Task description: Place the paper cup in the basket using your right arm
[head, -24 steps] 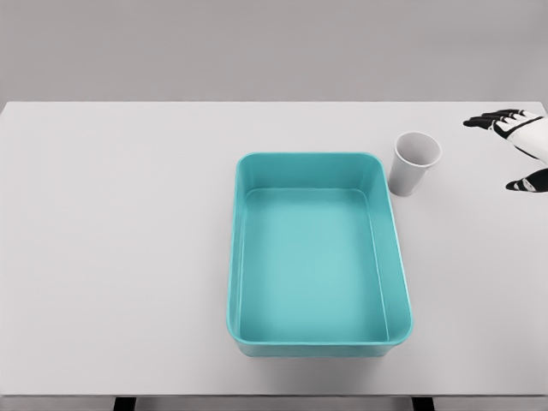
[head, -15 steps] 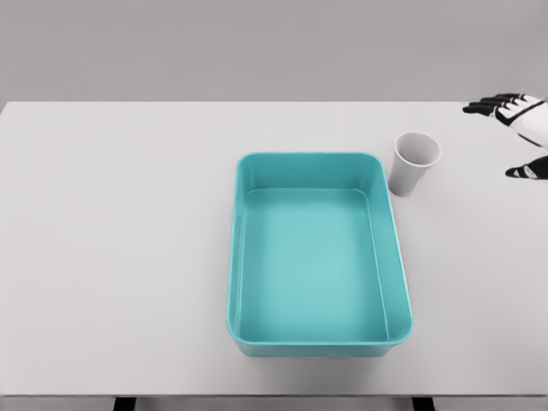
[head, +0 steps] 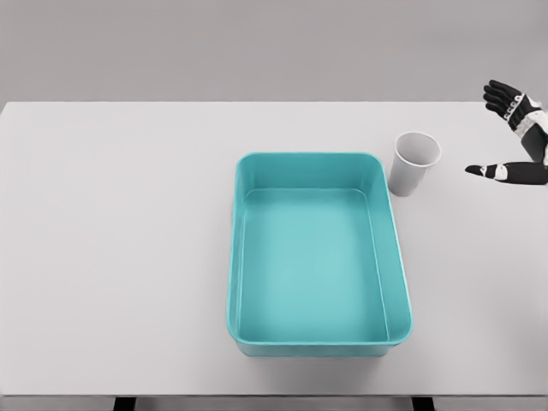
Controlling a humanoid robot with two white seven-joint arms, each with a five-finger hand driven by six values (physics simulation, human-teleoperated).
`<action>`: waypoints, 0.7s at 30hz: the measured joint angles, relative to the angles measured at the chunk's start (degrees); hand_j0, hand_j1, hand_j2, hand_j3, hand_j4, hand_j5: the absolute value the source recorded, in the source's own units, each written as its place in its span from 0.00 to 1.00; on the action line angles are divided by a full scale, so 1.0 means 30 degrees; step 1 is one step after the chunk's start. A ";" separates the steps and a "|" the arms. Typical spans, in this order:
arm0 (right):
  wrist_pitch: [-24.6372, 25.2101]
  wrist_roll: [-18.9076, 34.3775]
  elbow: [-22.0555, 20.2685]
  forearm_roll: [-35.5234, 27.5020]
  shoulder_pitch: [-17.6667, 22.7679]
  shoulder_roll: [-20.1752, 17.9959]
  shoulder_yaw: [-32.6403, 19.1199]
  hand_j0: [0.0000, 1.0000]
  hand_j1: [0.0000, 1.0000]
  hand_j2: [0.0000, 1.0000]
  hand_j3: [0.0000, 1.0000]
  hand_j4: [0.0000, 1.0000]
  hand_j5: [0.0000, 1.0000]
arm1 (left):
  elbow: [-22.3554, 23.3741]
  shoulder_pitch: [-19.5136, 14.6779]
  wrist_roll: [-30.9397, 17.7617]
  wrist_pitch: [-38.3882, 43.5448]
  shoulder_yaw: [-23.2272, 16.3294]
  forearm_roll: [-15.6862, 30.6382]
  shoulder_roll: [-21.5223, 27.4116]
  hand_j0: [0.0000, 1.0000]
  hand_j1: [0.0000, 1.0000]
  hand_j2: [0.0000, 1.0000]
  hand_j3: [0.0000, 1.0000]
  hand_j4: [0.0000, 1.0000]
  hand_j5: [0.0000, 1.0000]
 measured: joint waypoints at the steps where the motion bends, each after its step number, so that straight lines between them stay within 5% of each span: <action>1: -0.0001 -0.0003 0.0073 -0.0187 0.0029 0.0213 0.0043 1.00 1.00 1.00 1.00 1.00 1.00 | -0.0001 0.0000 0.0000 0.0000 0.0000 0.0000 0.0000 1.00 1.00 1.00 1.00 1.00 1.00; 21: 0.0001 0.0092 0.2603 0.1319 -0.0176 0.3153 0.0734 1.00 1.00 1.00 1.00 1.00 1.00 | 0.0006 0.0000 0.0001 0.0000 0.0000 0.0000 0.0000 1.00 1.00 1.00 1.00 1.00 1.00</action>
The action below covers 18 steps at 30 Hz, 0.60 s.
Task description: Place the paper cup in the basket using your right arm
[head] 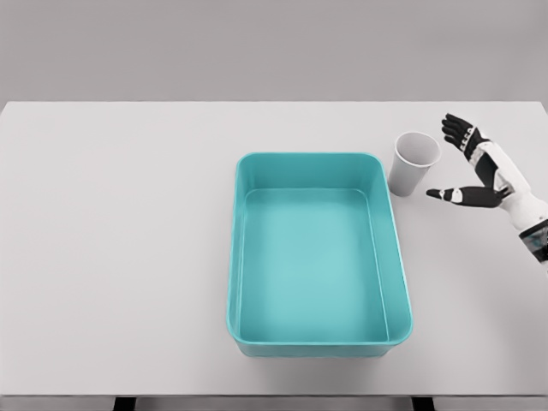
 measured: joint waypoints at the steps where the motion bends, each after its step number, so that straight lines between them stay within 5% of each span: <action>1: 0.0000 0.0003 0.0215 0.0157 -0.0029 0.0161 0.0008 1.00 1.00 1.00 1.00 1.00 1.00 | 0.0002 0.0000 0.0000 0.0000 0.0000 0.0000 0.0000 1.00 1.00 1.00 1.00 1.00 1.00; 18: 0.0000 -0.0119 0.1692 0.1028 -0.1260 0.1544 0.0712 1.00 1.00 1.00 1.00 1.00 1.00 | -0.0001 0.0000 0.0000 0.0000 0.0000 0.0000 0.0000 1.00 1.00 1.00 1.00 1.00 1.00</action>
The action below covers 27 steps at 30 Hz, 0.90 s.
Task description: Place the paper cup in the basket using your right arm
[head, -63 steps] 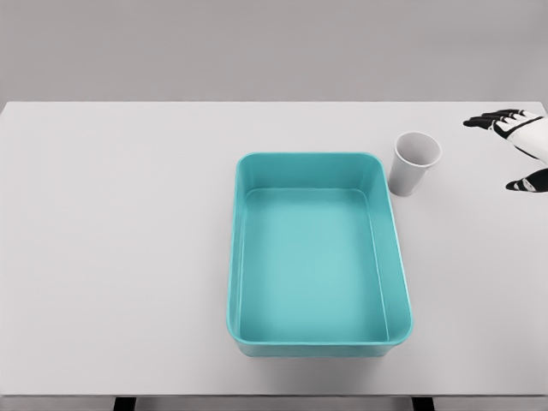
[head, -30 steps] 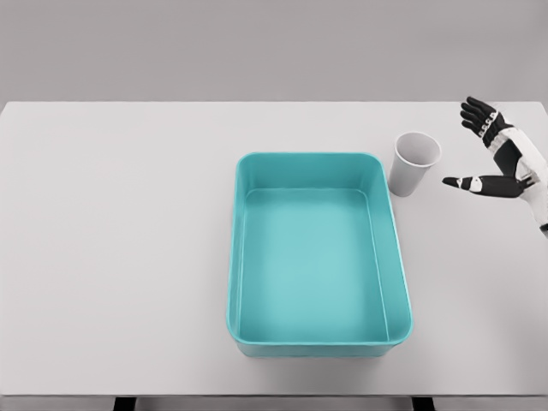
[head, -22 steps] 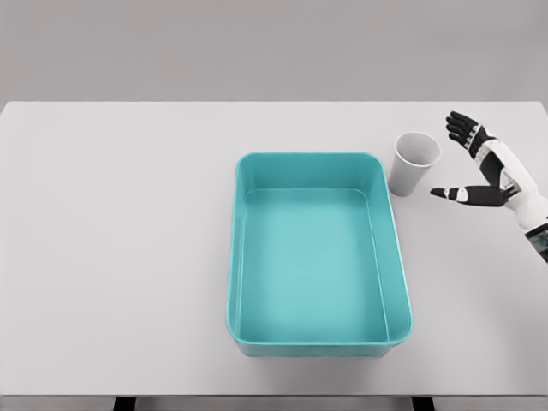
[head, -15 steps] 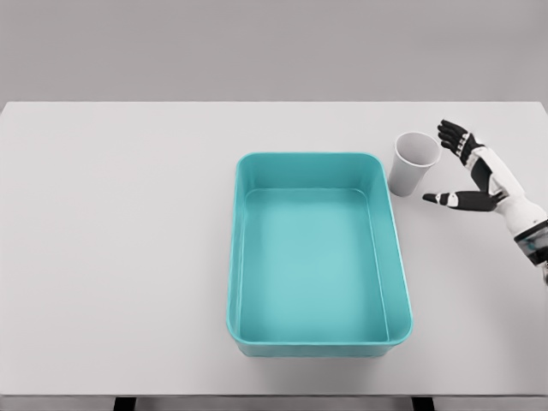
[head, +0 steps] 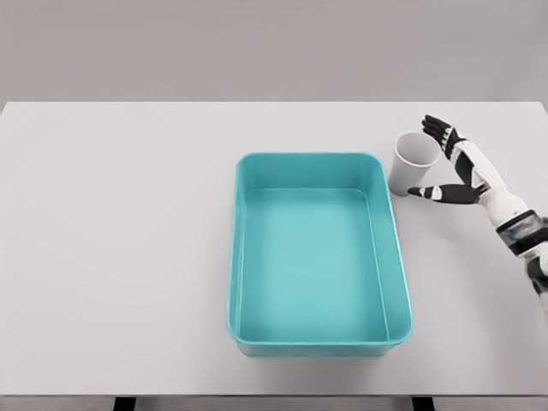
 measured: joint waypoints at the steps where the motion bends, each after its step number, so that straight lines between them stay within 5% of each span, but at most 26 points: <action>1: 0.0000 -0.0004 0.0009 0.0055 -0.0029 0.0050 0.0022 1.00 1.00 1.00 1.00 1.00 1.00 | 0.0002 0.0000 0.0000 0.0000 0.0000 0.0000 0.0000 1.00 1.00 1.00 1.00 1.00 1.00; 18: 0.0030 -0.0086 -0.0050 0.0125 -0.0293 0.0652 0.0045 1.00 1.00 1.00 1.00 1.00 1.00 | -0.0001 -0.0029 0.0000 0.0000 0.0001 0.0000 0.0000 1.00 1.00 1.00 1.00 1.00 1.00; 27: 0.0032 -0.0056 -0.0013 0.0199 -0.0293 0.0632 0.0037 0.50 0.50 0.50 0.50 0.50 0.50 | 0.0006 0.0000 0.0000 0.0000 0.0000 0.0000 0.0000 1.00 1.00 1.00 1.00 1.00 1.00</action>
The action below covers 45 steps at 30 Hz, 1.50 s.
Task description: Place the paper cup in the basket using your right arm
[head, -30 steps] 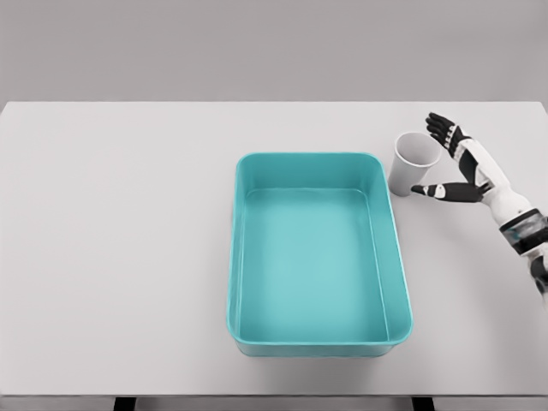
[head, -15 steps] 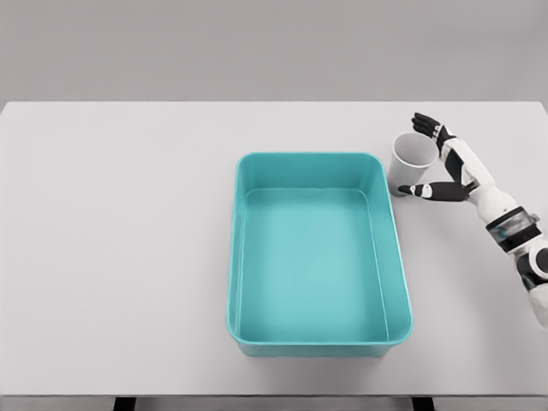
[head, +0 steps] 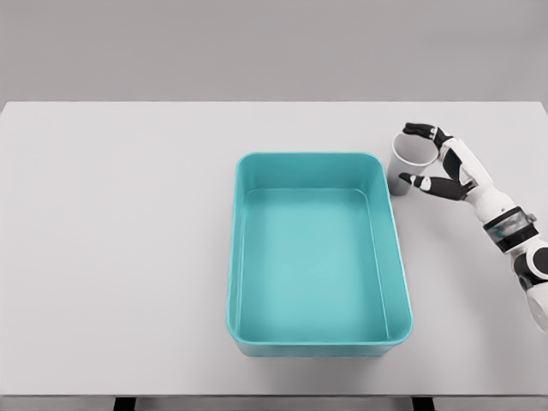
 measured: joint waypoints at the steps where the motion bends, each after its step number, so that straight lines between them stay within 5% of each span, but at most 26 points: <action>1: -0.0002 -0.0001 0.0001 -0.0007 0.0000 -0.0002 -0.0001 0.47 0.47 0.47 0.47 0.47 0.47 | -0.0002 0.0000 0.0000 0.0000 0.0000 0.0000 0.0000 1.00 1.00 1.00 1.00 1.00 1.00; 11: -0.0073 0.0149 -0.0037 0.0004 0.0029 -0.0287 0.0017 0.43 0.43 0.43 0.43 0.43 0.43 | -0.0006 0.0000 0.0000 0.0000 -0.0001 0.0000 0.0000 1.00 1.00 1.00 1.00 1.00 1.00; 21: -0.0042 0.0186 -0.1076 0.0826 -0.0644 -0.2434 0.0057 0.45 0.45 0.45 0.45 0.45 0.45 | -0.0006 0.0000 0.0000 0.0000 -0.0001 0.0000 0.0000 1.00 1.00 1.00 1.00 1.00 1.00; 34: -0.0047 0.0073 -0.6321 0.2855 -0.1465 -0.5793 0.0381 0.47 0.47 0.47 0.47 0.47 0.47 | 0.0001 0.0000 -0.0001 0.0000 -0.0001 0.0000 0.0000 1.00 1.00 1.00 1.00 1.00 1.00; 45: -0.0054 0.0127 -0.9541 0.5815 -0.2109 -0.6339 0.0761 0.47 0.47 0.47 0.47 0.47 0.47 | -0.0005 0.0000 -0.0001 0.0000 -0.0001 0.0000 0.0000 1.00 1.00 1.00 1.00 1.00 1.00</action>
